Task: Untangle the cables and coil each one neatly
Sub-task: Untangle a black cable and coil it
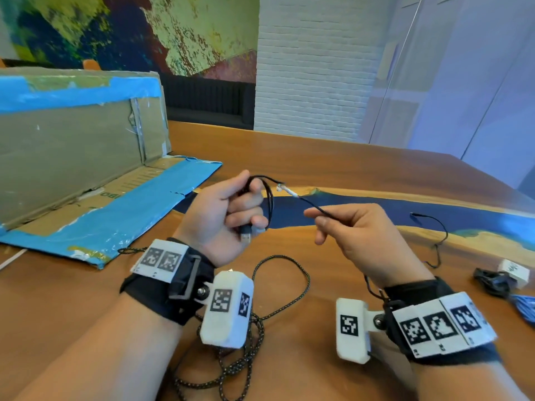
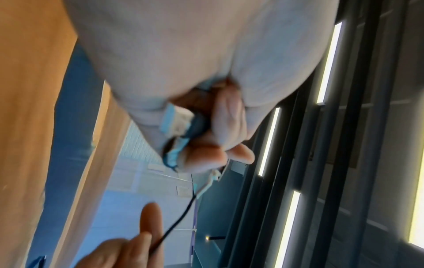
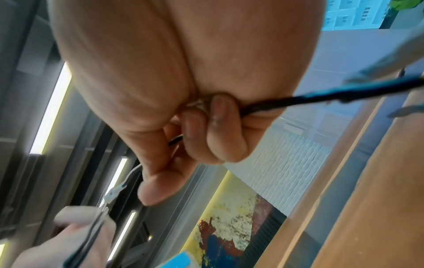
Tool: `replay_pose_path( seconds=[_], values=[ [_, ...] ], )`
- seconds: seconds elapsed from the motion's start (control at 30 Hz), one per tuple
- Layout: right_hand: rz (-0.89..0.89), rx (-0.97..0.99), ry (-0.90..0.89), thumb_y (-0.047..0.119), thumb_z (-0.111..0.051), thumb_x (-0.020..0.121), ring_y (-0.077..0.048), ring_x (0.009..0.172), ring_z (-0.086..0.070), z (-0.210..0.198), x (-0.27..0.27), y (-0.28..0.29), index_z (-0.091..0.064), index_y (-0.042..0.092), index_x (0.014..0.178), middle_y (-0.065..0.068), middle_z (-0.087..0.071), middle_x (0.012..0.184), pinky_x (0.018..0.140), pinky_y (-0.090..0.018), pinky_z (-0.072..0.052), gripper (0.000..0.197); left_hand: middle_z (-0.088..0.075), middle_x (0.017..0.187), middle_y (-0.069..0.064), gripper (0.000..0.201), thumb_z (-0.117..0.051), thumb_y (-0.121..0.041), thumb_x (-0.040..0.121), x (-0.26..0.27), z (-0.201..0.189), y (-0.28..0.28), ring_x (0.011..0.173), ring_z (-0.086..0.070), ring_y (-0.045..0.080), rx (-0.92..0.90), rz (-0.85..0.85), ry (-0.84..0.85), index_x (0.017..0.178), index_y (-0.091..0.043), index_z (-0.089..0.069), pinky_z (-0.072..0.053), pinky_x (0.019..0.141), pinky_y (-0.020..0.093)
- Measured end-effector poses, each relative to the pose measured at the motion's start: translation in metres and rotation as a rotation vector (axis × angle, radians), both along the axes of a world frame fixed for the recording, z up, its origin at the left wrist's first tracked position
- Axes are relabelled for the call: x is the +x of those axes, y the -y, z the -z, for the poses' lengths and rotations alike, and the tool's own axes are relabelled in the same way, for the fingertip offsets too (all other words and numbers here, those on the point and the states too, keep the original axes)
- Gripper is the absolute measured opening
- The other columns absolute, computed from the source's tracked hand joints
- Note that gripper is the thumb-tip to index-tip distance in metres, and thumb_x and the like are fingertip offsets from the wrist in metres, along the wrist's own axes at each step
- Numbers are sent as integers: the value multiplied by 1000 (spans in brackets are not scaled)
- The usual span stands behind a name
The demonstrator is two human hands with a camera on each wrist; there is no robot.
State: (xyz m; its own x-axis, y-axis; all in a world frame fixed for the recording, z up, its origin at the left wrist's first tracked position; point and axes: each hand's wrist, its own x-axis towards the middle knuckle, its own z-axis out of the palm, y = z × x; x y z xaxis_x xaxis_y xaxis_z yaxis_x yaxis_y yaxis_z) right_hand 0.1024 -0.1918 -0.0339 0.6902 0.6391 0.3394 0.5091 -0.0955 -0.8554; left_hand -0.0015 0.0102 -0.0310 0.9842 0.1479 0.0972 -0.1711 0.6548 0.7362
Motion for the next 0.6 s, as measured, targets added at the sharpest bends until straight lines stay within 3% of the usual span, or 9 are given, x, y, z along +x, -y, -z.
replay_pose_path(
  seconds=[0.03,0.07,0.13,0.17,0.27,0.3,0.4,0.5,0.6],
  values=[
    [-18,-4,8,9,-61,101,6,76,-69,1,-3,-3,-79,23,78,-5,-75,75,70,-6,-44,33,-21,56,-9,41,-40,-33,106,1,0,0,41,-25,8,-79,7,42,84,-11,-67,-46,56,21],
    [-42,6,3,10,-60,102,3,72,-69,2,-5,-6,-78,30,84,-8,-71,72,71,-6,-44,33,-26,57,-9,43,-36,-31,108,2,1,0,43,-30,8,-142,5,79,91,-9,-70,-50,61,22],
    [-55,53,-54,9,-55,104,1,51,-57,4,-9,-10,-74,28,111,-5,-63,66,60,-6,-43,28,-36,59,-8,43,-34,-26,109,5,1,1,47,-43,7,-246,-43,142,106,-3,-70,-57,71,25],
    [-34,51,-59,10,-53,105,0,49,-55,5,-9,-12,-72,26,119,-3,-63,65,59,-7,-43,28,-42,62,-6,41,-33,-23,110,6,0,1,52,-51,8,-290,-94,166,113,1,-67,-60,76,28],
    [-54,-183,33,14,-48,108,-5,60,-63,9,-10,-17,-71,28,123,2,-71,71,66,-11,-45,30,-63,80,3,36,-34,-15,111,10,0,-2,75,-72,15,-355,-282,214,117,5,-63,-60,93,36],
    [-114,-275,48,16,-49,108,-3,55,-59,10,-14,-19,-72,27,122,3,-72,71,64,-10,-45,29,-67,86,3,34,-35,-15,111,11,1,0,83,-75,15,-335,-333,210,116,3,-63,-57,98,38],
    [-252,-397,82,28,-56,105,-8,51,-48,8,-29,-24,-78,24,99,0,-72,67,60,-26,-48,24,-73,84,2,26,-36,-14,111,17,8,8,101,-75,16,-79,-430,110,121,-5,-59,-49,107,36],
    [-306,-339,72,33,-63,101,-15,52,-50,6,-34,-22,-74,17,83,-5,-68,60,57,-26,-44,26,-77,93,2,30,-38,-12,111,20,17,10,111,-71,18,336,-461,-16,133,-9,-57,-50,100,29],
    [-280,-206,5,22,-63,102,-14,49,-54,6,-30,-18,-69,10,88,-8,-69,63,56,-28,-45,20,-77,88,-6,30,-44,-11,108,18,19,9,95,-71,12,742,-432,-100,131,-9,-64,-49,86,24]
  ],
)
